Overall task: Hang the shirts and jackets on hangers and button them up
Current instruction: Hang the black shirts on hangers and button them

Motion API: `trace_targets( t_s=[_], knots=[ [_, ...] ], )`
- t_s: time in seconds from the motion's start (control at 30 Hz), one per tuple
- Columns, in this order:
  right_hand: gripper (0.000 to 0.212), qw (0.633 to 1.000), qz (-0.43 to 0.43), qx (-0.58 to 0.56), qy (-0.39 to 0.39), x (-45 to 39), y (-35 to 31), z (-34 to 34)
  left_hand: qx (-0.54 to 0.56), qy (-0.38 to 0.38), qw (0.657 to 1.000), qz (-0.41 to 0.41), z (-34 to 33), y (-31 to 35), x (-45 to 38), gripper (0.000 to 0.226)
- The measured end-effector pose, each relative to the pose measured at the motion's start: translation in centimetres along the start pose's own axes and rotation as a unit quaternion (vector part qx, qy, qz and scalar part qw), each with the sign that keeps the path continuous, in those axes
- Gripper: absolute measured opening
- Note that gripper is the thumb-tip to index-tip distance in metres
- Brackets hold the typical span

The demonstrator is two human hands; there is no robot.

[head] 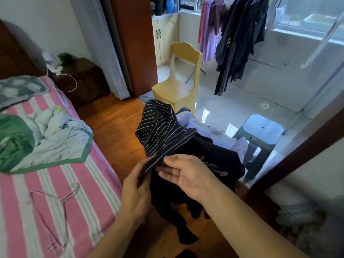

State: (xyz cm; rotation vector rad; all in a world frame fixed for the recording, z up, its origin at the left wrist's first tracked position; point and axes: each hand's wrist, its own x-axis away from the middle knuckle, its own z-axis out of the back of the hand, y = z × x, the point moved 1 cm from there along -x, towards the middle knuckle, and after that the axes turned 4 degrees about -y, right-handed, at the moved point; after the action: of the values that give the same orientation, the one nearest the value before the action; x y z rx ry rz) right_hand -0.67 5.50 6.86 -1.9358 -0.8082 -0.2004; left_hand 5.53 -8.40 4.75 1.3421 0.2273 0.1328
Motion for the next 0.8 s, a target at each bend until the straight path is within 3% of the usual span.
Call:
trace_targets(
  t_s=[0.07, 0.17, 0.27, 0.3, 0.37, 0.47, 0.57, 0.7, 0.8],
  knots=[
    [0.014, 0.970, 0.046, 0.235, 0.051, -0.6, -0.3, 2.8, 0.022, -0.030, 0.999, 0.023, 1.7, 0.6, -0.5, 0.029],
    [0.032, 0.797, 0.158, 0.544, 0.211, -3.3, -2.0, 8.0, -0.012, -0.046, 0.998, 0.038, 3.6, 0.8, -1.1, 0.028],
    [0.082, 0.663, 0.150, 0.719, 0.146, -8.1, -3.8, 9.5, -0.050, -0.048, 0.997, 0.023, 4.9, 1.7, -1.4, 0.032],
    [0.089, 0.630, 0.139, 0.755, 0.116, -10.2, -4.4, 9.3, -0.062, -0.053, 0.996, 0.020, 5.3, 2.2, -1.4, 0.034],
    [0.081, 0.587, 0.112, 0.798, 0.075, -14.6, -5.7, 8.9, -0.084, -0.069, 0.994, 0.017, 6.0, 3.1, -1.3, 0.033],
    [0.059, 0.587, 0.113, 0.800, 0.046, -18.8, -8.4, 6.4, -0.142, -0.027, 0.989, -0.011, 8.3, 4.6, -1.5, 0.029],
    [0.022, 0.630, 0.228, 0.736, 0.102, -20.0, -11.7, -0.5, -0.183, 0.090, 0.979, -0.021, 13.3, 6.7, -1.6, 0.032],
    [0.023, 0.636, 0.368, 0.672, 0.088, -18.2, -14.8, -14.2, -0.271, 0.197, 0.942, -0.014, 23.8, 9.0, -0.4, 0.012],
    [0.029, 0.641, 0.443, 0.624, 0.060, -14.4, -15.8, -23.9, -0.310, 0.250, 0.917, -0.005, 32.6, 13.1, 2.1, 0.010]
  ],
)
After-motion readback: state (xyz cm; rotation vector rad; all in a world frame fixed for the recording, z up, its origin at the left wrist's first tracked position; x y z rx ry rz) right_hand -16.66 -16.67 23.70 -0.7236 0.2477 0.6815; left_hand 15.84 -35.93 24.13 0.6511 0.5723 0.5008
